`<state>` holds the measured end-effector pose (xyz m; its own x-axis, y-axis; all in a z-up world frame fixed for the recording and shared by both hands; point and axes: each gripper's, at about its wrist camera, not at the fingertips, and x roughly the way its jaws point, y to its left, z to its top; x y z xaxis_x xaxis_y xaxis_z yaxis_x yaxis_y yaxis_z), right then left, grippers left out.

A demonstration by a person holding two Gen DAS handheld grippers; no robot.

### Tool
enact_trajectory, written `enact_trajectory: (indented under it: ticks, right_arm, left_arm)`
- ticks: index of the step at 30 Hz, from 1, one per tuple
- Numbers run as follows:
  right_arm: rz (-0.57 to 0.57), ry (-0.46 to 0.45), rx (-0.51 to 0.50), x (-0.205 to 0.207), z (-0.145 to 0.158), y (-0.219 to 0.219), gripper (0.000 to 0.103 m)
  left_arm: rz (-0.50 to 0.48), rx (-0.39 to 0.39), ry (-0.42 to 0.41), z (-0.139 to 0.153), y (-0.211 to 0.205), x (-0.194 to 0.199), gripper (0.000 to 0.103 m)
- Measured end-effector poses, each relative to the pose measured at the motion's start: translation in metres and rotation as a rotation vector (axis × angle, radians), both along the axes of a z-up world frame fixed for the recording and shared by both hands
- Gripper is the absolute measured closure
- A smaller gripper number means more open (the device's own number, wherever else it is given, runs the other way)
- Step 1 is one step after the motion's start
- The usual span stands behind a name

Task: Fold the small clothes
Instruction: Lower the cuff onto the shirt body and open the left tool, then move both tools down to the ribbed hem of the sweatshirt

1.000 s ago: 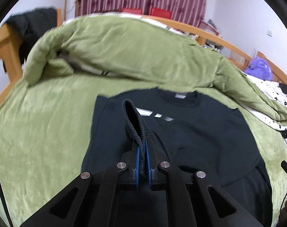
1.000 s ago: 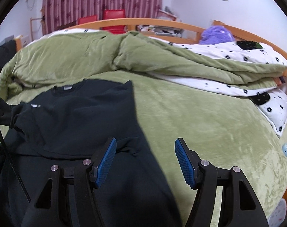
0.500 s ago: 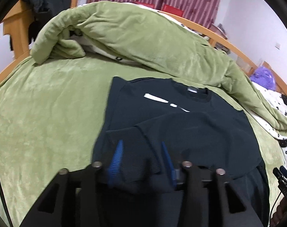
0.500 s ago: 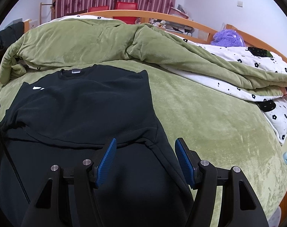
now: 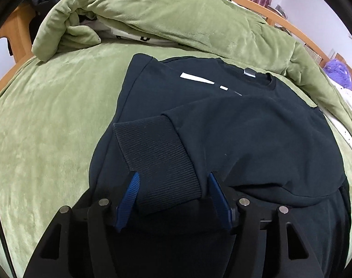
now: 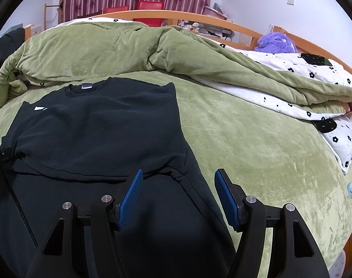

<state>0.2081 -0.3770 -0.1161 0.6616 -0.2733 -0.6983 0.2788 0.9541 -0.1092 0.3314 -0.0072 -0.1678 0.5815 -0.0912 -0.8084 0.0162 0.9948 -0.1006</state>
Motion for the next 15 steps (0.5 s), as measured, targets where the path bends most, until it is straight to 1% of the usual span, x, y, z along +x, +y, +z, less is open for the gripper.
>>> enact_trajectory:
  ticks: [1, 2, 3, 4, 5, 8, 11, 13, 15]
  right_arm:
    - [-0.001, -0.004, 0.000, -0.001, 0.001, 0.000, 0.040]
    - [-0.002, -0.007, 0.001, -0.001, 0.002, 0.000, 0.040]
    - [-0.003, -0.009, 0.001, -0.002, 0.002, 0.000, 0.040]
    - [-0.004, -0.012, 0.001, -0.003, 0.003, 0.000, 0.040]
    - [-0.006, -0.015, 0.001, -0.003, 0.004, -0.001, 0.040]
    - [-0.013, -0.020, 0.007, -0.003, 0.005, -0.003, 0.040]
    - [-0.019, -0.016, 0.010, -0.003, 0.004, -0.004, 0.040]
    - [-0.022, -0.005, 0.006, -0.002, 0.001, -0.004, 0.040]
    - [-0.018, 0.003, 0.010, -0.002, -0.001, -0.004, 0.040]
  left_arm:
    - [-0.013, -0.006, -0.012, 0.001, -0.001, -0.002, 0.060]
    - [-0.031, -0.013, -0.017, 0.002, -0.002, -0.003, 0.067]
    - [-0.047, -0.011, -0.030, 0.006, -0.003, -0.005, 0.078]
    - [-0.051, -0.008, -0.043, 0.008, -0.004, -0.006, 0.095]
    - [-0.060, -0.021, -0.064, 0.013, -0.003, -0.008, 0.095]
    - [-0.034, -0.033, -0.097, 0.024, 0.002, -0.010, 0.096]
    - [-0.018, -0.038, -0.090, 0.021, 0.005, -0.009, 0.096]
    - [-0.018, -0.045, -0.068, 0.016, 0.005, -0.007, 0.095]
    - [-0.024, -0.044, -0.054, 0.014, 0.003, -0.008, 0.090]
